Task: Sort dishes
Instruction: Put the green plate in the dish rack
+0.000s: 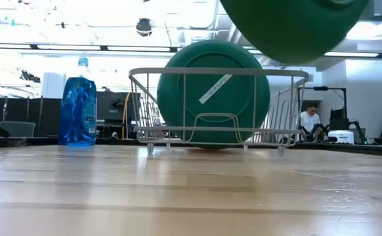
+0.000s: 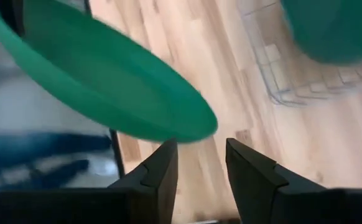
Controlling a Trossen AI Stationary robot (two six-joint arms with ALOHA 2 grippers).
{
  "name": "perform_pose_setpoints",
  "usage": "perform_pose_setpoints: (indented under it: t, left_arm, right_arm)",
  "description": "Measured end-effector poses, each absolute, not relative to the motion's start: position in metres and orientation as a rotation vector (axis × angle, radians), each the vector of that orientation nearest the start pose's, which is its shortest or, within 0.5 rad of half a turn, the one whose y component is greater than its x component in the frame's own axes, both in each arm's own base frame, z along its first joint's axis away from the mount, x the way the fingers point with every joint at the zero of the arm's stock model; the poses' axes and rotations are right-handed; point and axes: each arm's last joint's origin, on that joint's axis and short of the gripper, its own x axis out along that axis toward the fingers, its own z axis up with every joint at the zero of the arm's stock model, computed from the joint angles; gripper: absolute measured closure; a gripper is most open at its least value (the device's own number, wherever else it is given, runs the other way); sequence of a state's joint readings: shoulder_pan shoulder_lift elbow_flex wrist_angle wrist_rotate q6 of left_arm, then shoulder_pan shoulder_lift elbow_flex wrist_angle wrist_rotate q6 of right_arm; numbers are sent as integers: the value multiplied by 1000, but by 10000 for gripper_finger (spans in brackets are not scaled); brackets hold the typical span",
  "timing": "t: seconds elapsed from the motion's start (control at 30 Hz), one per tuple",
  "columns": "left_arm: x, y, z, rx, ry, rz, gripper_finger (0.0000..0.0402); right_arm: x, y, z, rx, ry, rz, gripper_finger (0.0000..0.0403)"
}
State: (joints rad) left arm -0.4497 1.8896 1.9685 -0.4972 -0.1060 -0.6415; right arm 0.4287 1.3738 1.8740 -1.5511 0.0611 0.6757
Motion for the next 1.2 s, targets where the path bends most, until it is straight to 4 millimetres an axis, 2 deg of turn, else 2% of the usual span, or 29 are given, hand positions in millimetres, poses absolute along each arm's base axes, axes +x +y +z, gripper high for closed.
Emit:
perform_pose_setpoints:
  t: [0.13,0.23,0.37,0.47,0.6,0.67,0.8,0.93,1.07,1.2]
  left_arm:
    - [385,-173,413,-489,514,-214,401]
    - [371,-160,430,-457,522,-285,401]
    - [339,-134,459,-415,522,-306,401]
    - [312,-111,482,-395,477,-282,401]
    - [273,-76,519,-351,308,-231,401]
    - [256,-60,531,-298,238,-195,401]
    - [240,-29,536,-233,168,-138,401]
    - [237,0,537,-238,43,-217,401]
    - [242,26,537,-244,-160,-373,401]
    - [255,53,519,-298,-307,-477,401]
  right_arm:
    - [164,75,457,490,1035,-118,270]
    - [150,72,464,557,997,-113,271]
    - [130,63,472,657,935,-143,271]
    - [118,57,477,670,857,-190,271]
    - [111,50,480,649,768,-253,271]
    - [108,46,481,647,742,-277,271]
    - [110,42,481,656,724,-312,271]
    - [116,37,481,675,700,-369,271]
    - [124,34,482,731,661,-416,271]
    - [129,30,482,750,643,-448,271]
